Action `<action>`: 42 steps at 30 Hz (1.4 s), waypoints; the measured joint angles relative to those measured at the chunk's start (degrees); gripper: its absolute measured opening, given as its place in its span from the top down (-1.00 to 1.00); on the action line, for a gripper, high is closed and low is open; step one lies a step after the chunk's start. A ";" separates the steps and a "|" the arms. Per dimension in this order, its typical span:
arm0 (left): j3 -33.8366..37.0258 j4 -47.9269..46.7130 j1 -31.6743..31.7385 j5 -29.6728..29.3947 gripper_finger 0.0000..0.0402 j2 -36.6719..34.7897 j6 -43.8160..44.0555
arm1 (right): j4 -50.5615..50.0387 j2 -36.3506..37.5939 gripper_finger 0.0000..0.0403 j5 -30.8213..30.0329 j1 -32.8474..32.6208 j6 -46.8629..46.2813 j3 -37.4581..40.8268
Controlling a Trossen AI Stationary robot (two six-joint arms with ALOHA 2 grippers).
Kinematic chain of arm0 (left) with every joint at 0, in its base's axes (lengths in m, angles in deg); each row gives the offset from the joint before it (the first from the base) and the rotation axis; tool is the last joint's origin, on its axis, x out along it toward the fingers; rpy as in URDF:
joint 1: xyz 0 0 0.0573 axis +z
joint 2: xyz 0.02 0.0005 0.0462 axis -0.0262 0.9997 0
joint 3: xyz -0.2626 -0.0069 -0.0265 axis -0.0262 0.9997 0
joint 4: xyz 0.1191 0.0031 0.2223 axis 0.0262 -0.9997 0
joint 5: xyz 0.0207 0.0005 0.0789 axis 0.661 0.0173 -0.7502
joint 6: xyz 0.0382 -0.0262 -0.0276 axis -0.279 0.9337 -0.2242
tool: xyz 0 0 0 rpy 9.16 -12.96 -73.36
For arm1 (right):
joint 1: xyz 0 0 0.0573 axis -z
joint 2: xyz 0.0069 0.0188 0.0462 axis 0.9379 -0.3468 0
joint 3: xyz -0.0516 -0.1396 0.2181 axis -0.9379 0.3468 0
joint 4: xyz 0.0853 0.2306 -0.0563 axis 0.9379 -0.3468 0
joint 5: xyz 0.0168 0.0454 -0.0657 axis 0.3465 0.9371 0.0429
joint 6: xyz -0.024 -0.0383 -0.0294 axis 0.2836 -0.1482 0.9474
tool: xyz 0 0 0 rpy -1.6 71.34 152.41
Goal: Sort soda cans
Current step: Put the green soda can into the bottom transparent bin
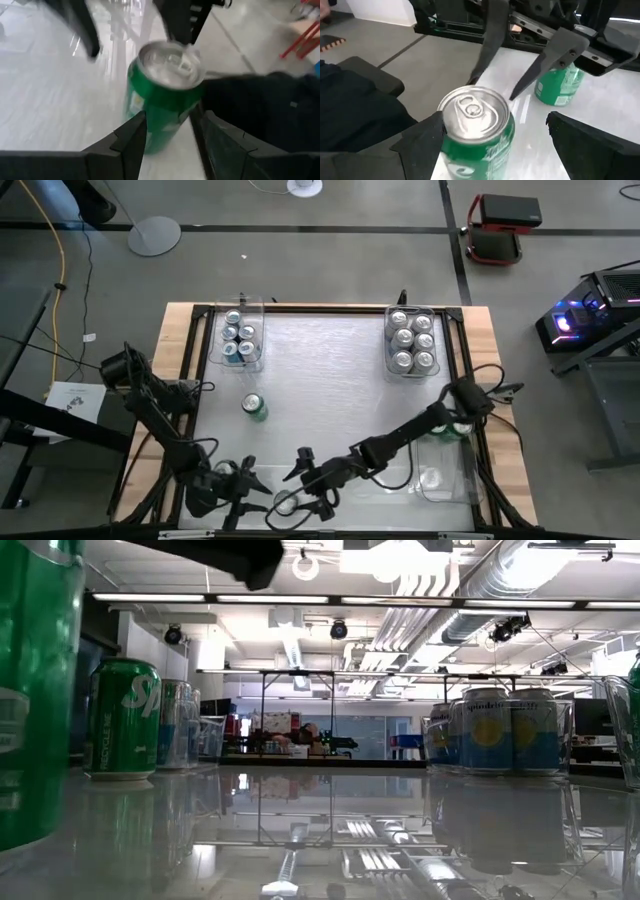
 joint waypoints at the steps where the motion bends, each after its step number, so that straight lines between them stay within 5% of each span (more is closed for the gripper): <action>1: 0.00 0.79 -0.04 -0.45 0.13 0.02 -0.21 | 0.06 -0.71 -0.68 0.42 0.03 0.00 -0.77; 12: -0.04 1.45 0.09 -2.10 0.13 0.11 -0.39 | 0.61 -7.25 -0.68 2.05 -0.09 0.15 -9.31; 31: -0.04 -3.46 -1.59 1.15 0.13 -2.01 1.56 | 1.58 -7.27 -0.68 2.85 -2.21 -1.41 -9.58; 37: -0.04 -5.16 -1.55 1.16 0.13 -2.04 2.45 | 3.19 -8.74 -0.68 -4.33 -2.59 -2.38 -9.67; 42: -0.04 -5.30 -1.55 1.07 0.13 -2.04 2.60 | 5.16 -9.39 -0.68 -4.71 -2.54 -2.38 -9.69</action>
